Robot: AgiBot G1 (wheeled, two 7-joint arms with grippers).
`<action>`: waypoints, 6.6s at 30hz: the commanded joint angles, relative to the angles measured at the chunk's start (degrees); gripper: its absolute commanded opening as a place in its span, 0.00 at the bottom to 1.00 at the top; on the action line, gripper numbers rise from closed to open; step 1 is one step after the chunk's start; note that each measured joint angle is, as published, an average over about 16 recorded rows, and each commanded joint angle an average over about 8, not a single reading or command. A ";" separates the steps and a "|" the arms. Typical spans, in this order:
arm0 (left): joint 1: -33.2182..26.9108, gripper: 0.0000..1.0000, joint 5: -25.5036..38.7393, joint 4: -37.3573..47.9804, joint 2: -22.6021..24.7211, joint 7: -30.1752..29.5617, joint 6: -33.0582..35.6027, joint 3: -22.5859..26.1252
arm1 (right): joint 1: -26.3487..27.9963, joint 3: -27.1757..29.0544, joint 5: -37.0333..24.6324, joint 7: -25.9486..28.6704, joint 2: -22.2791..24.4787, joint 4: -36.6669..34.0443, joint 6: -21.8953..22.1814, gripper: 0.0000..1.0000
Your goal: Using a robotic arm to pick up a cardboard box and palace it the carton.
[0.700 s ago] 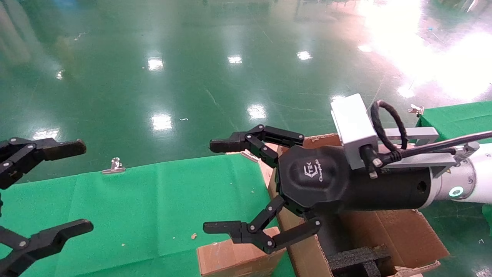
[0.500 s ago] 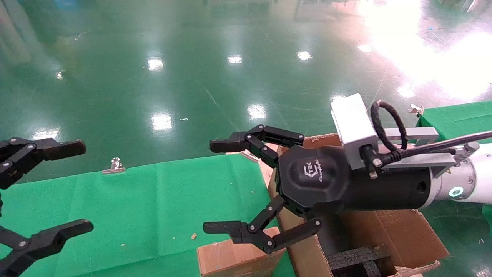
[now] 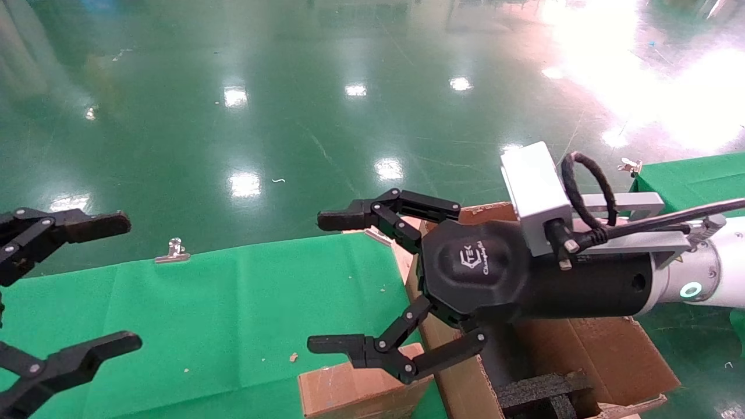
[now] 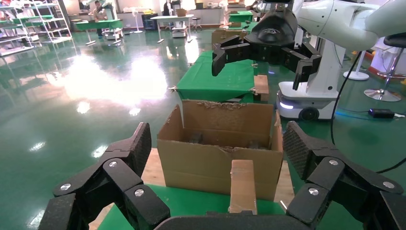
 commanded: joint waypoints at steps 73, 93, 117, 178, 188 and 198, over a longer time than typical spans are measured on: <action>0.01 1.00 -0.02 0.02 -0.01 0.01 -0.01 0.00 | 31.96 -43.92 -42.57 2.64 -17.20 -7.77 -4.28 0.00; 0.01 1.00 -0.02 0.02 -0.01 0.01 -0.01 0.00 | 31.73 -43.43 -42.74 2.45 -16.89 -7.22 -4.24 0.00; 0.01 1.00 -0.02 0.02 -0.01 0.01 -0.02 0.00 | 42.48 -42.18 -39.57 -1.37 -15.00 -11.72 -4.68 0.00; 0.01 1.00 -0.02 0.02 -0.01 0.01 -0.02 0.01 | 74.26 -78.19 -36.05 0.37 9.81 -25.49 -3.17 0.00; 0.01 1.00 -0.02 0.02 -0.01 0.01 -0.02 0.01 | 67.07 -78.23 -27.84 13.56 17.19 -25.78 5.35 0.00; 0.01 1.00 -0.02 0.02 -0.01 0.01 -0.02 0.01 | 60.47 -79.74 -22.29 24.62 25.49 -17.08 18.45 0.00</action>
